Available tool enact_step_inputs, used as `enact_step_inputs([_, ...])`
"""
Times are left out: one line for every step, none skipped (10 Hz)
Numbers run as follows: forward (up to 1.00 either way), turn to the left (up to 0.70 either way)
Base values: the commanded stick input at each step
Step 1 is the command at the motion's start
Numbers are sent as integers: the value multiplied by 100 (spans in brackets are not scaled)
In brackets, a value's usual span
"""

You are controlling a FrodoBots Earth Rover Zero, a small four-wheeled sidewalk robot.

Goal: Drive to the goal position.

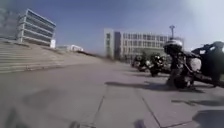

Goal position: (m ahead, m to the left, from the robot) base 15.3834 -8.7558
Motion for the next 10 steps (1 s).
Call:
enact_step_inputs([100, -40])
enact_step_inputs([100, -40])
enact_step_inputs([100, -34])
enact_step_inputs([100, -1])
enact_step_inputs([100, 0])
enact_step_inputs([100, 8])
enact_step_inputs([100, 0])
enact_step_inputs([100, 0])
enact_step_inputs([100, 0])
enact_step_inputs([100, 2])
